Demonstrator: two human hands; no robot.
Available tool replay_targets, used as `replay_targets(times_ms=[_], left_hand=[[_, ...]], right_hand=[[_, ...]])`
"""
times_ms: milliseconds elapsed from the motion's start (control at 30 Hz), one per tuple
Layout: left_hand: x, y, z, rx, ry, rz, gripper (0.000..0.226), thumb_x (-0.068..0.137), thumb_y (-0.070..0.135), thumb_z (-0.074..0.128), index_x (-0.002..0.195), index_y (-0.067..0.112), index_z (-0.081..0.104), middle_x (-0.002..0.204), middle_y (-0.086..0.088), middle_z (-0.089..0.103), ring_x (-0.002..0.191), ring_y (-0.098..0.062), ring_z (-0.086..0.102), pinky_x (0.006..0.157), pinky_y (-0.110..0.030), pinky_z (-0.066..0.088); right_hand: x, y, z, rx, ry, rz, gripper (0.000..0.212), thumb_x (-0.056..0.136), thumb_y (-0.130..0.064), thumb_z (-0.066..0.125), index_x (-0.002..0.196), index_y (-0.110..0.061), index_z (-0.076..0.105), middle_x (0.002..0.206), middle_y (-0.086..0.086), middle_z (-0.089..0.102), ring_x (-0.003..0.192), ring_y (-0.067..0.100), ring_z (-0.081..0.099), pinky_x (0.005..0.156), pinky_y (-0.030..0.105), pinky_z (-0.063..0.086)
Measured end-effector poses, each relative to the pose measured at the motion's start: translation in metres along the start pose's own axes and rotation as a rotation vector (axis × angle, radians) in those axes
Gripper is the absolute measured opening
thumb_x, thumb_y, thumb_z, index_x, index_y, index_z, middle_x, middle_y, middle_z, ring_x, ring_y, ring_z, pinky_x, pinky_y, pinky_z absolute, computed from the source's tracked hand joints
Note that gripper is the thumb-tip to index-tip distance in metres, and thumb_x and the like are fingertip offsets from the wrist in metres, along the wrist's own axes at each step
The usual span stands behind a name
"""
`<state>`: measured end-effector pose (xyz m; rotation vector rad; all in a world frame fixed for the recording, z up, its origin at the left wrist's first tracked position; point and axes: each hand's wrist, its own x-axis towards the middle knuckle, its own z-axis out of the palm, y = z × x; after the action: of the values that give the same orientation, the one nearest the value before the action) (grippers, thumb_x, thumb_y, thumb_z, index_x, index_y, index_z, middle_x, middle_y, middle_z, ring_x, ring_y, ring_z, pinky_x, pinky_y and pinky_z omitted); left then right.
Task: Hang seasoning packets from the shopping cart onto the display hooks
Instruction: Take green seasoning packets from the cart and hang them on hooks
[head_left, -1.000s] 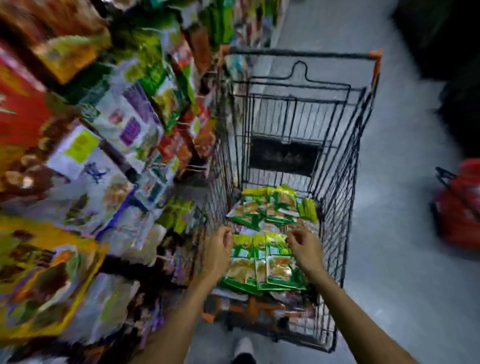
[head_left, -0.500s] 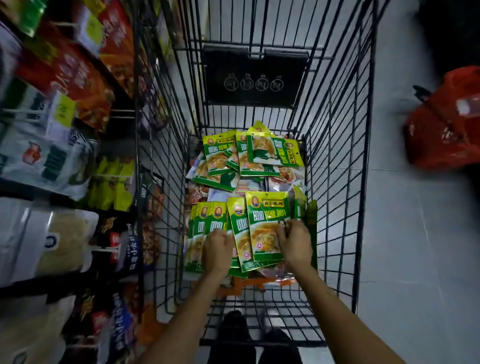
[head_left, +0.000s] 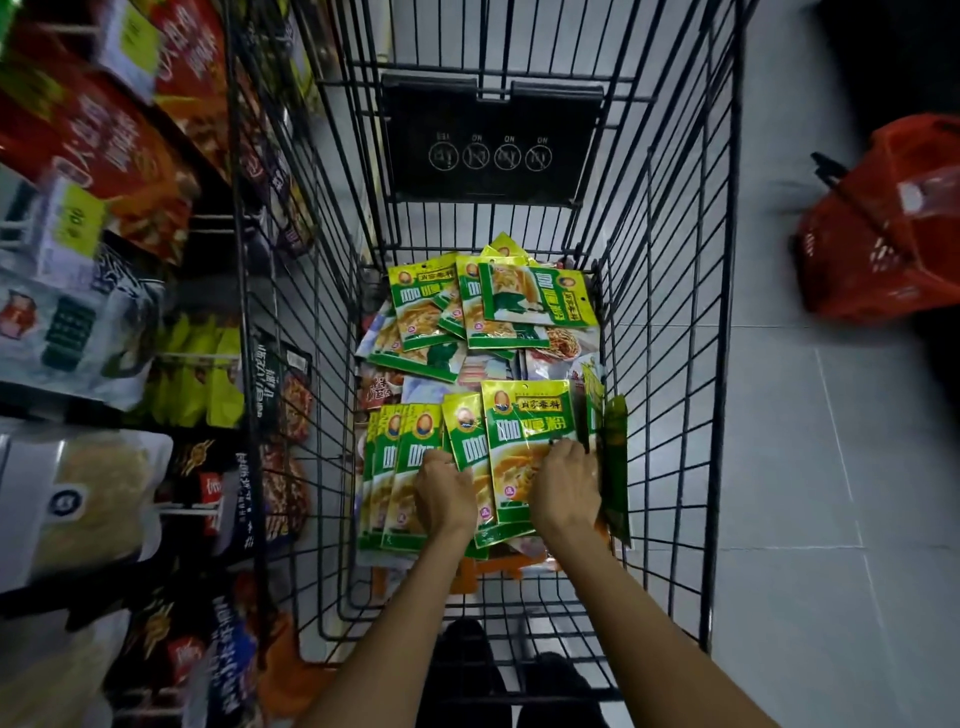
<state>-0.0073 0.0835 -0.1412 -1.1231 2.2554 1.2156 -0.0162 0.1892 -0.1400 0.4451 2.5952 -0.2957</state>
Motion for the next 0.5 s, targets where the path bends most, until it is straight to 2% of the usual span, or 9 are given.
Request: replay_targets(times_ms=[67, 133, 200, 300, 367, 467, 500], left_hand=[[0.005, -0.001, -0.004, -0.06, -0.025, -0.023, 0.006, 0.086, 0.0, 0.064, 0.088, -0.002, 0.059, 0.095, -0.018, 0.064, 0.09, -0.026, 0.059, 0.076, -0.031, 0.045], [0.009, -0.005, -0.012, -0.093, -0.025, -0.012, 0.022, 0.085, -0.004, 0.063, 0.071, 0.009, 0.053, 0.086, -0.013, 0.062, 0.084, -0.022, 0.055, 0.08, -0.033, 0.047], [0.015, -0.011, -0.022, -0.094, 0.004, 0.002, 0.034, 0.085, -0.004, 0.061, 0.065, 0.018, 0.045, 0.072, -0.002, 0.055, 0.08, -0.019, 0.053, 0.077, -0.031, 0.048], [0.028, -0.02, -0.036, -0.086, 0.019, 0.006, 0.023, 0.086, -0.003, 0.059, 0.07, 0.011, 0.051, 0.075, -0.003, 0.055, 0.082, -0.019, 0.052, 0.072, -0.027, 0.042], [0.033, -0.023, -0.042, -0.098, -0.012, 0.023, 0.007, 0.087, -0.001, 0.059, 0.084, 0.004, 0.055, 0.084, -0.008, 0.056, 0.082, -0.02, 0.052, 0.073, -0.028, 0.041], [0.034, -0.025, -0.044, -0.125, -0.017, 0.063, 0.019, 0.091, 0.001, 0.055, 0.079, 0.013, 0.046, 0.076, 0.0, 0.053, 0.073, -0.019, 0.051, 0.058, -0.022, 0.041], [0.032, -0.026, -0.043, -0.144, -0.02, 0.07, 0.019, 0.092, 0.002, 0.054, 0.081, 0.014, 0.044, 0.074, 0.002, 0.05, 0.068, -0.016, 0.05, 0.052, -0.015, 0.039]], right_hand=[[0.005, 0.0, 0.001, 0.036, -0.042, 0.025, 0.041, 0.093, 0.003, 0.046, 0.133, 0.0, 0.038, 0.135, 0.017, 0.046, 0.126, 0.029, 0.044, 0.097, 0.033, 0.043], [0.006, -0.002, 0.004, 0.054, -0.06, 0.014, 0.041, 0.094, 0.002, 0.043, 0.135, 0.001, 0.037, 0.136, 0.018, 0.046, 0.127, 0.03, 0.042, 0.101, 0.035, 0.04], [0.003, -0.005, 0.007, 0.075, -0.048, -0.007, 0.038, 0.096, -0.008, 0.045, 0.134, -0.004, 0.041, 0.134, 0.017, 0.047, 0.123, 0.03, 0.044, 0.1, 0.036, 0.041], [-0.004, -0.008, 0.013, 0.119, -0.021, -0.006, 0.04, 0.094, -0.03, 0.055, 0.128, -0.011, 0.045, 0.132, 0.012, 0.044, 0.12, 0.028, 0.044, 0.097, 0.041, 0.044], [-0.007, -0.011, 0.016, 0.159, -0.003, 0.013, 0.045, 0.091, -0.034, 0.06, 0.127, -0.01, 0.045, 0.134, 0.012, 0.043, 0.122, 0.027, 0.042, 0.098, 0.042, 0.043], [-0.004, -0.016, 0.015, 0.235, -0.004, 0.055, 0.054, 0.086, -0.031, 0.068, 0.127, -0.008, 0.041, 0.133, 0.014, 0.044, 0.121, 0.027, 0.042, 0.096, 0.04, 0.042], [-0.003, -0.018, 0.014, 0.268, -0.014, 0.083, 0.061, 0.083, -0.029, 0.072, 0.128, -0.007, 0.038, 0.133, 0.015, 0.045, 0.121, 0.028, 0.043, 0.096, 0.039, 0.042]])
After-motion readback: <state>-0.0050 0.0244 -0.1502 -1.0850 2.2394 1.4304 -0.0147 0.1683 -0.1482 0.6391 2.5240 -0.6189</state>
